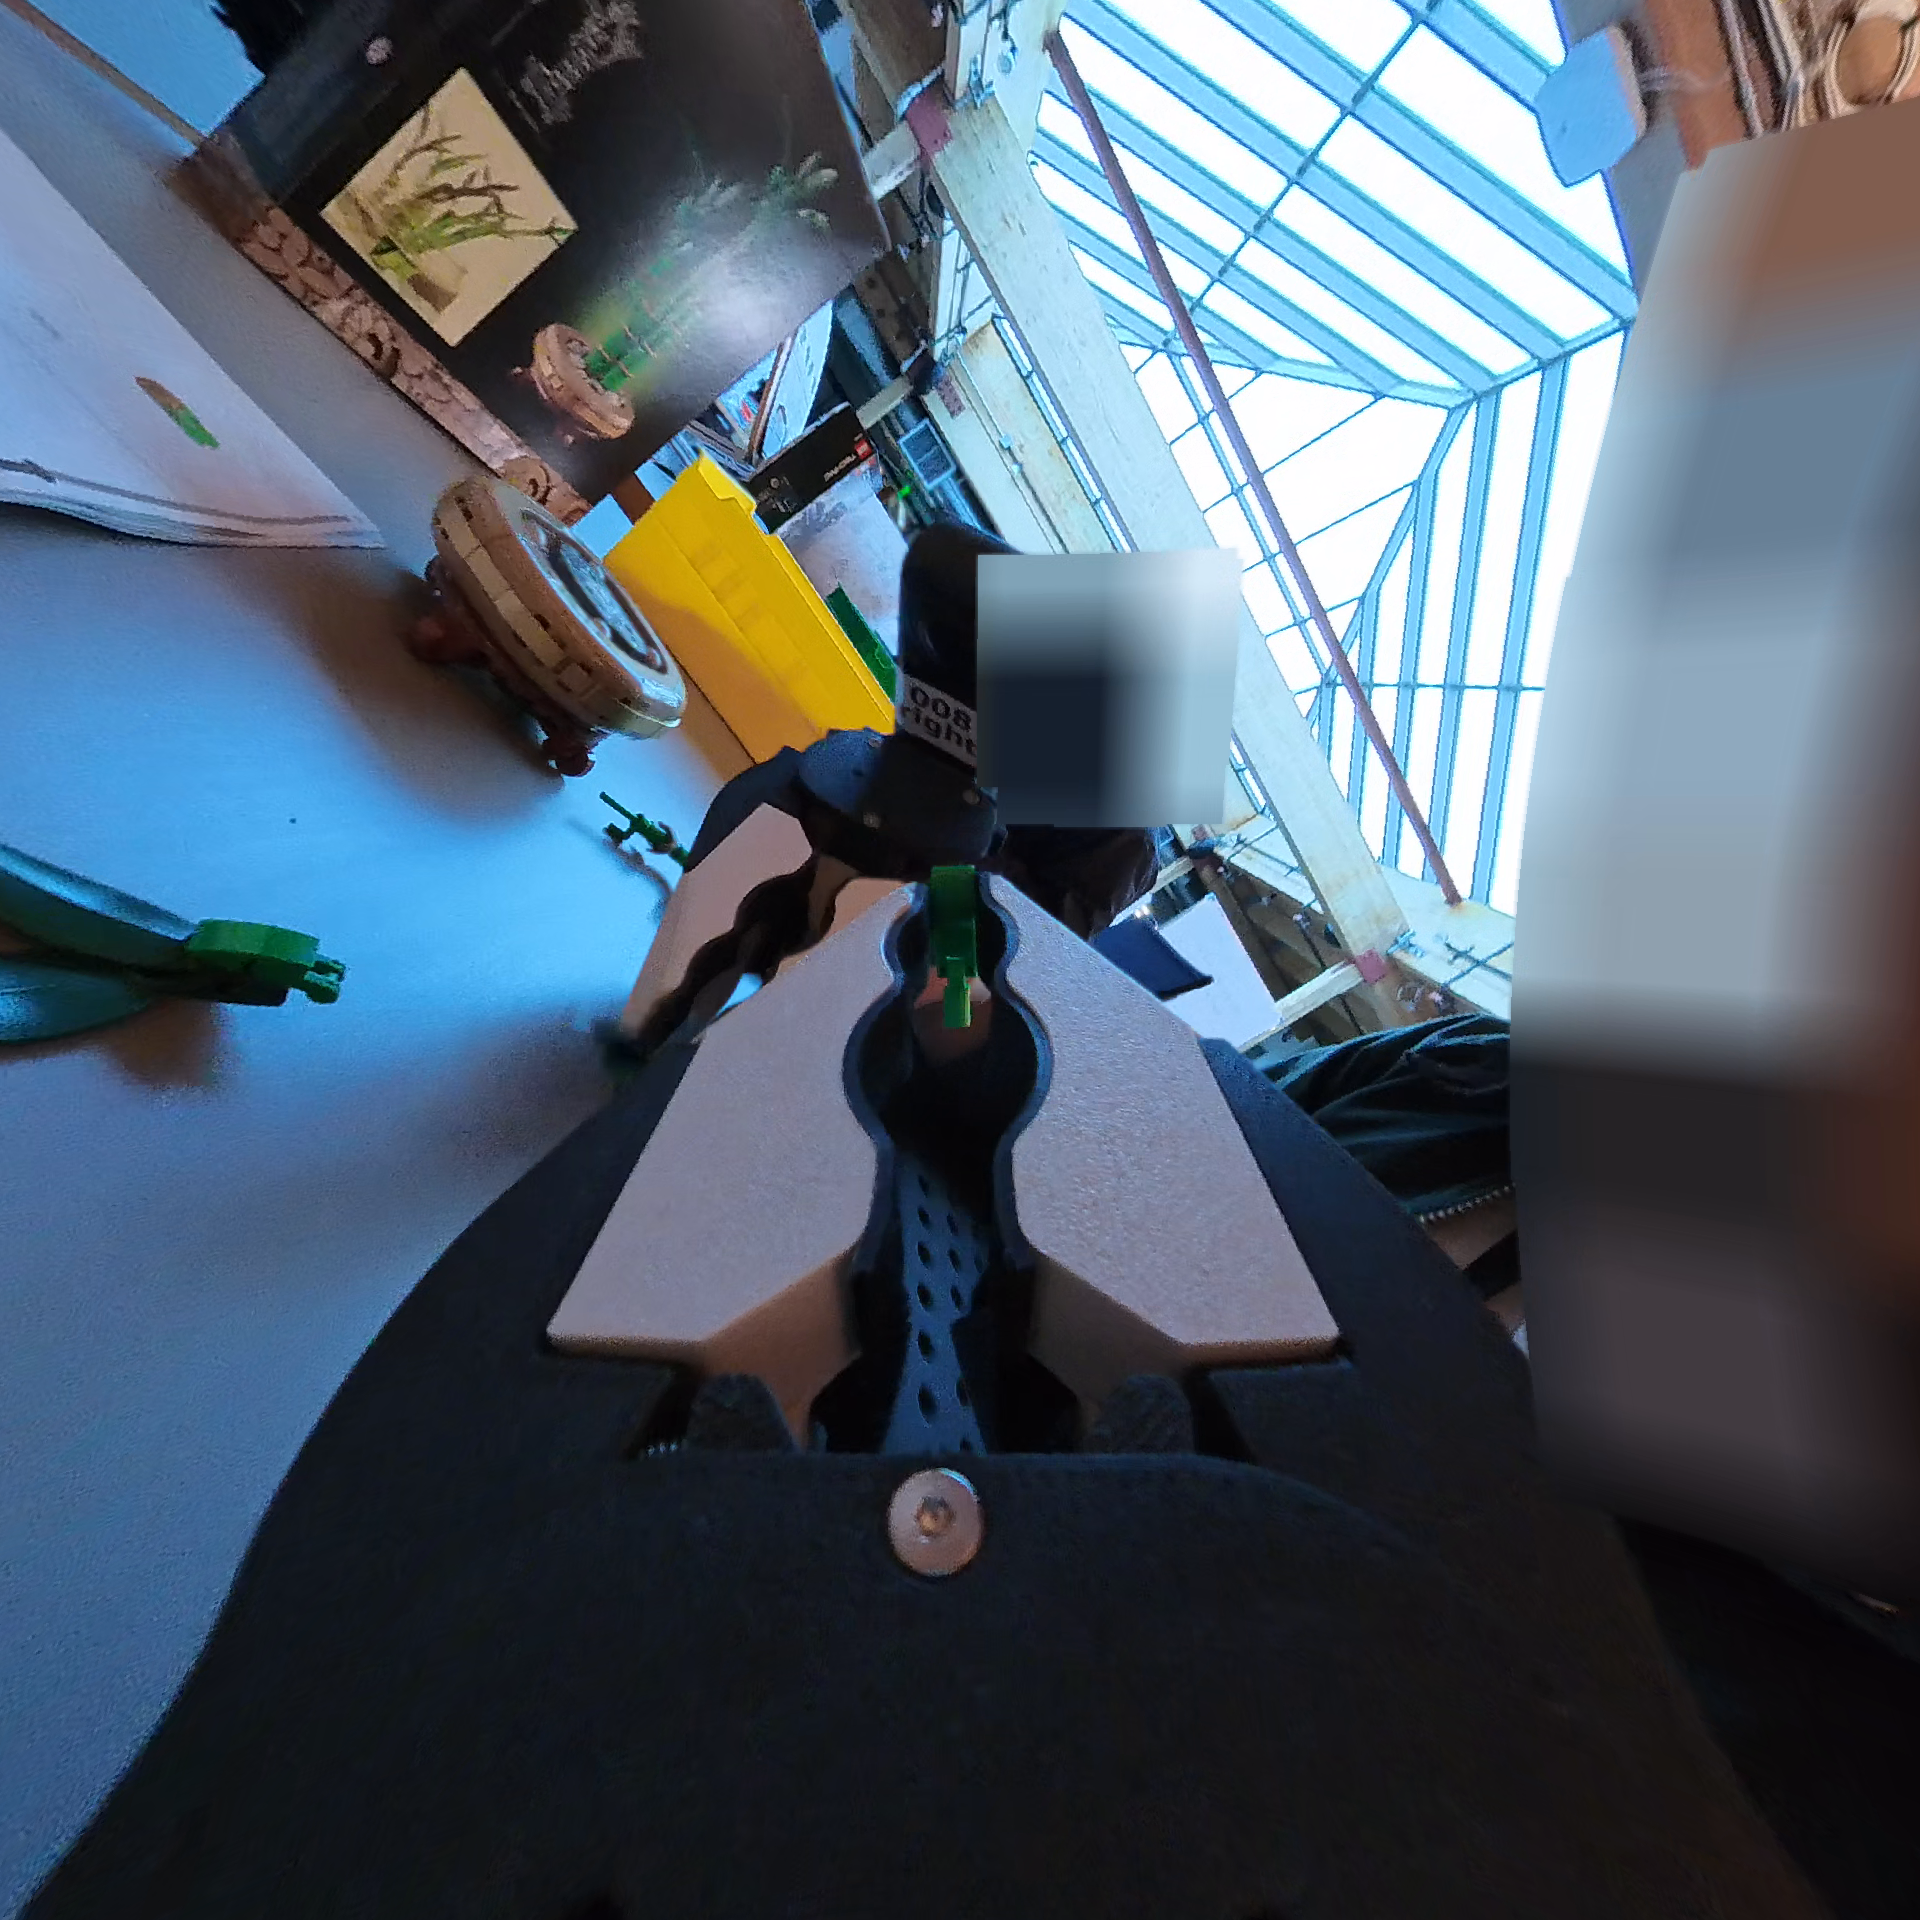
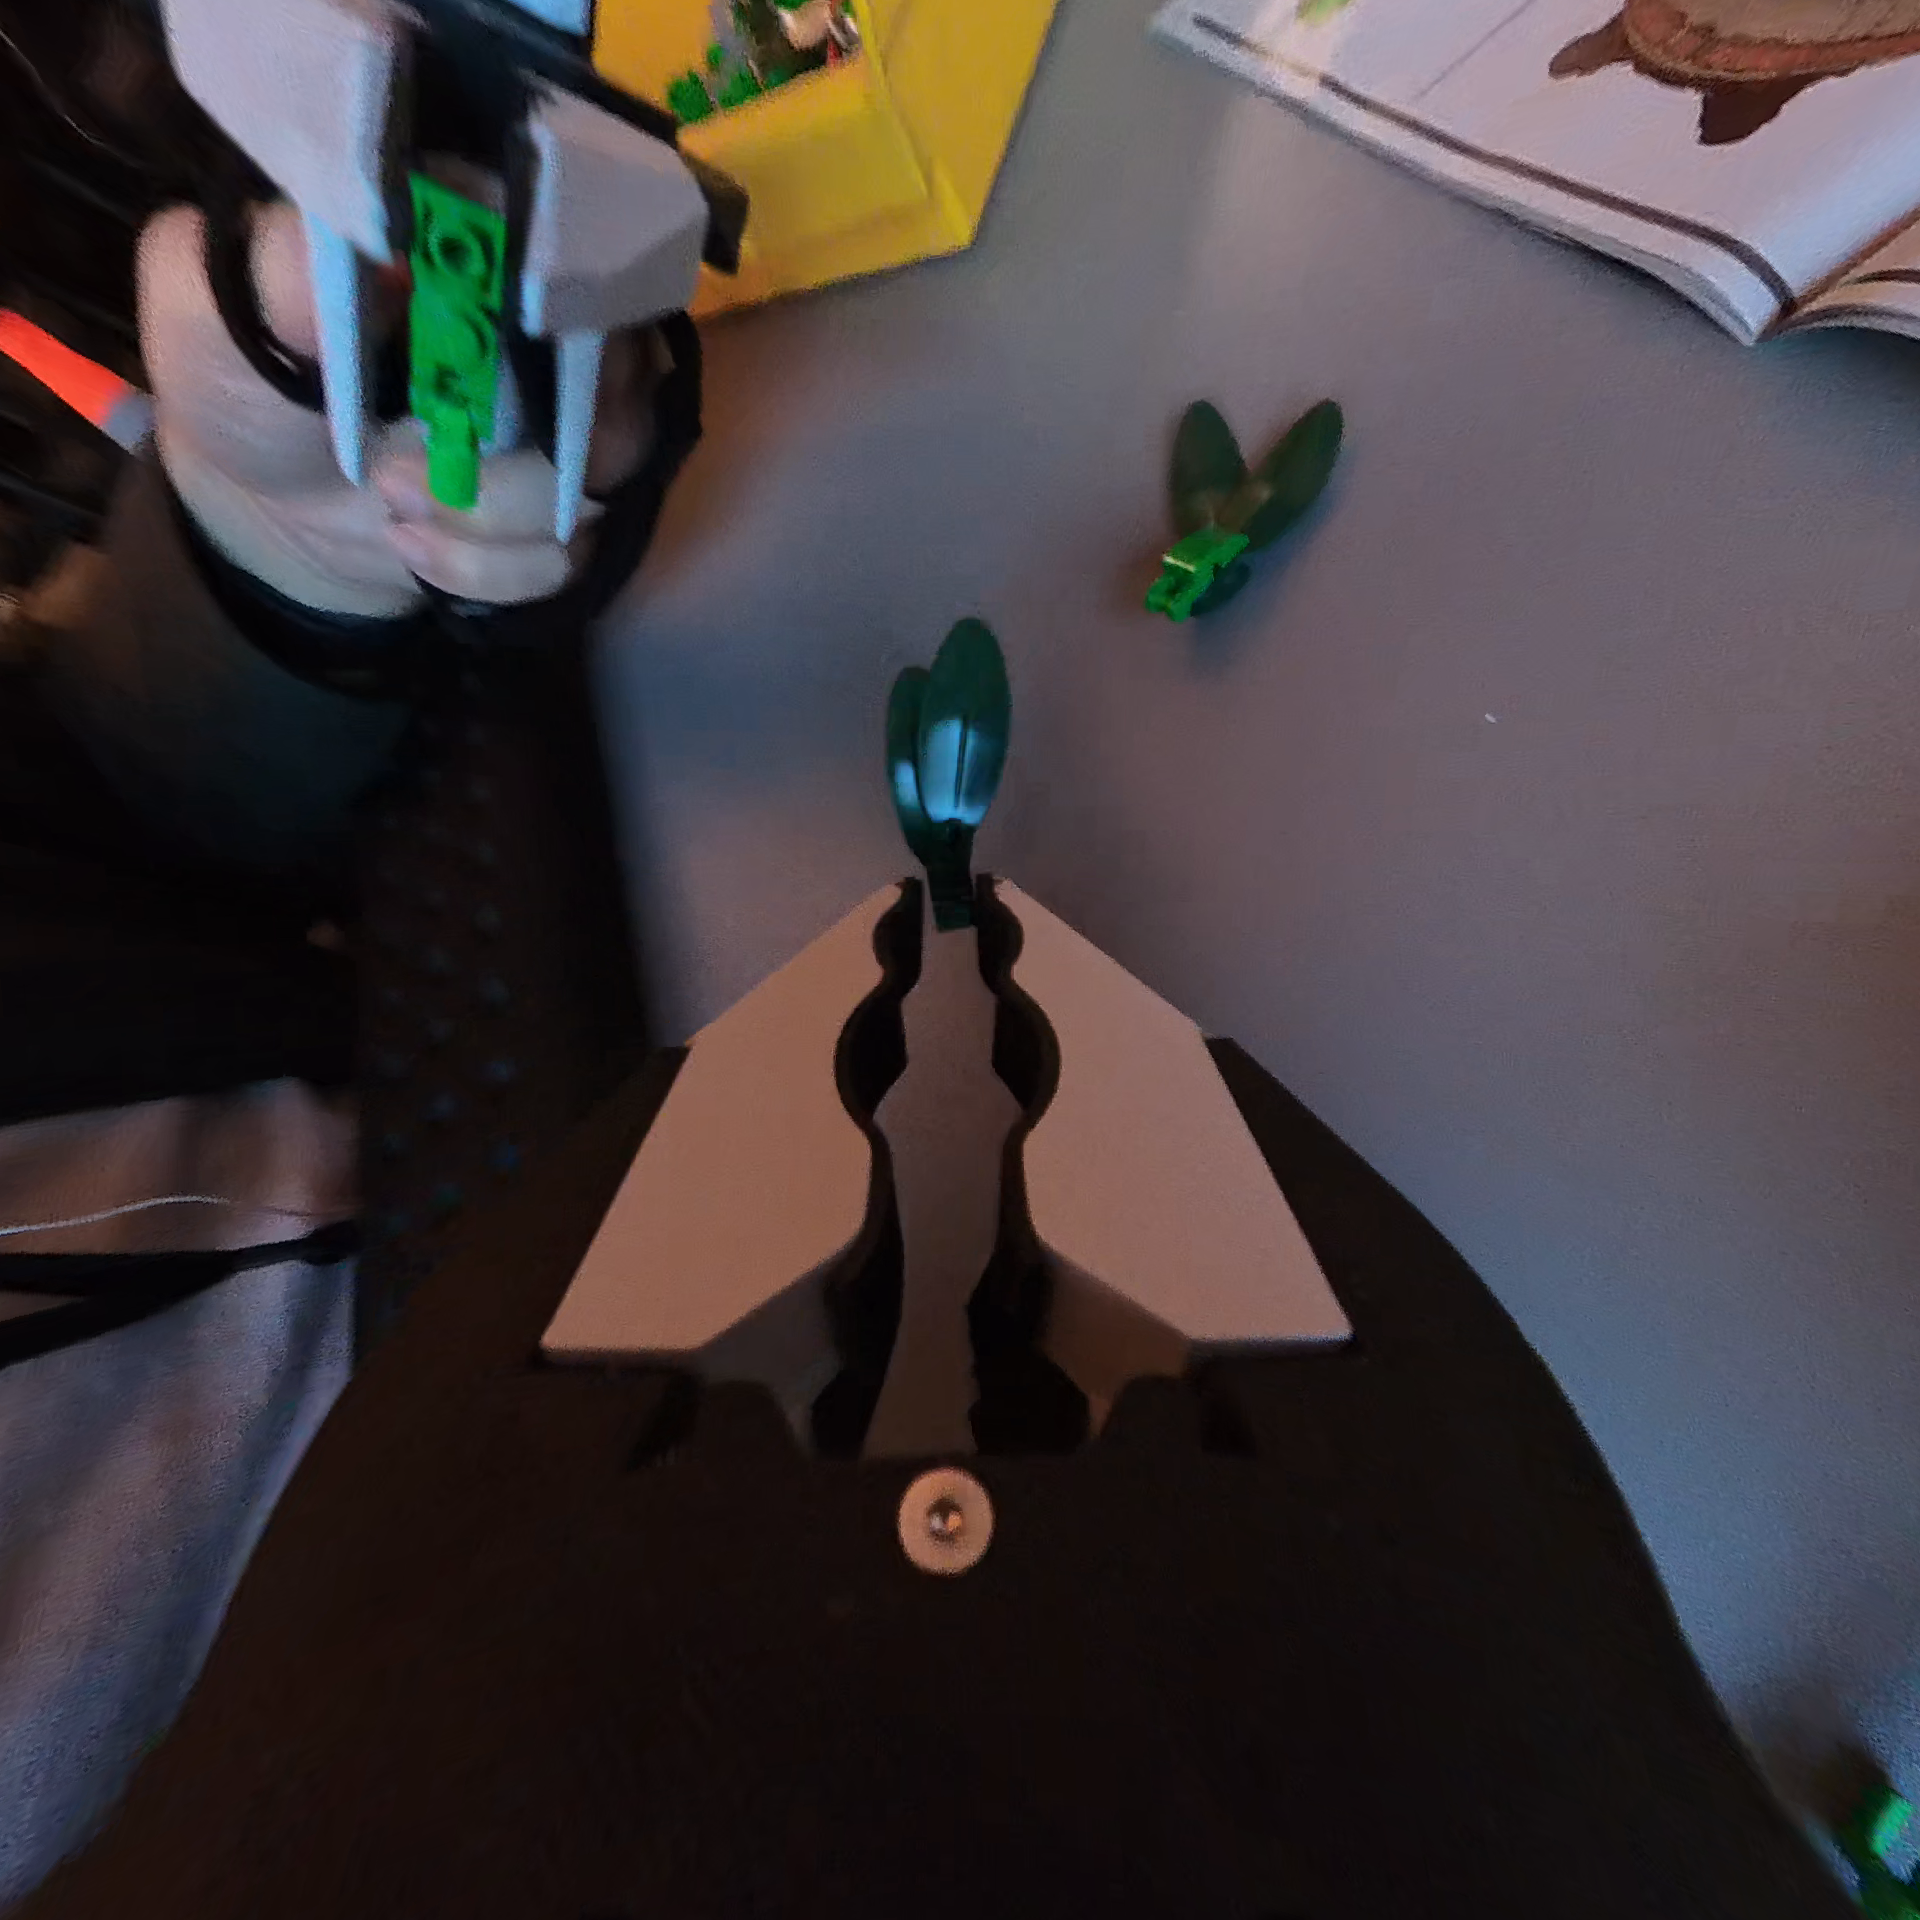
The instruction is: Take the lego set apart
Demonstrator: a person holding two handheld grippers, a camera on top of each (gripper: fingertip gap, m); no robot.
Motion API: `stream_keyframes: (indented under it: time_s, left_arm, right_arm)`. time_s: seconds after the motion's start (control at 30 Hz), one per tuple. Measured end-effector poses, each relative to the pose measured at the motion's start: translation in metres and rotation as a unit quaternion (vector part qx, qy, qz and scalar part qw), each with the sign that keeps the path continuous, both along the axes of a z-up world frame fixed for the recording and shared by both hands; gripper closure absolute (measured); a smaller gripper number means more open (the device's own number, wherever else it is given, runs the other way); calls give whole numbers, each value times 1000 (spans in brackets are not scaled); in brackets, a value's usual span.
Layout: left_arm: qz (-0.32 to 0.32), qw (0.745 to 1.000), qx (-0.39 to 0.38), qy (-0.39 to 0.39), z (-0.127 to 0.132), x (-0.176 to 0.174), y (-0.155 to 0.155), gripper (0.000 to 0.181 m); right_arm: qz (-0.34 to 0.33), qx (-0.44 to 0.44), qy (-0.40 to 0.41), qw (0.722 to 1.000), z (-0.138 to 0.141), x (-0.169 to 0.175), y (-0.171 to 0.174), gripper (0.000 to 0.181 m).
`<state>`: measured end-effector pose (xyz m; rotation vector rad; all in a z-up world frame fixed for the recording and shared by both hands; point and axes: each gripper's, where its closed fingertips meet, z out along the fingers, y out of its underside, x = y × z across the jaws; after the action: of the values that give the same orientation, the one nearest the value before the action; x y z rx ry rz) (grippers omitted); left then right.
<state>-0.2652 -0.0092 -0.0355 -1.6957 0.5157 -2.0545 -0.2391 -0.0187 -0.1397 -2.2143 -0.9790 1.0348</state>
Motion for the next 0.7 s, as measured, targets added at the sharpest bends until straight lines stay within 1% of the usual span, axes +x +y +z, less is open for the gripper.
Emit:
stream_keyframes:
  time_s: [0.07,0.1,0.13,0.17,0.23,0.3,0.37,0.4,0.47,0.5,0.7]
  left_arm:
    - [9,1000,-4,0,-1,-1,3,175]
    - [14,1000,-2,3,-1,-2,5,175]
    - [18,1000,2,7,-2,-1,6,175]
    - [21,1000,8,12,-2,-1,6,175]
    - [24,999,20,18,-2,2,5,176]
    - [26,999,33,29,-3,5,4,176]
    - [28,998,46,39,-4,7,3,175]
    - [27,997,52,43,-4,9,3,175]
    - [23,997,61,43,-3,10,0,176]
    - [23,997,65,41,-1,11,-1,176]
    - [35,995,81,46,-1,12,0,173]
  right_arm:
    - [-18,16,-24,999,-5,3,7,149]
    - [-23,25,-22,999,-2,4,11,144]
    - [-25,35,-7,999,6,2,12,144]
    - [-28,46,24,998,19,-2,13,144]
    - [-29,49,130,990,53,-14,11,145]
    - [-26,2,244,970,82,-25,5,146]
    - [-23,-53,293,954,89,-30,3,152]
    - [-17,-70,304,950,89,-33,1,154]
    - [-15,-77,314,946,91,-34,0,171]
    - [-18,-73,319,945,93,-34,1,174]
    - [-19,-73,312,947,92,-31,0,175]
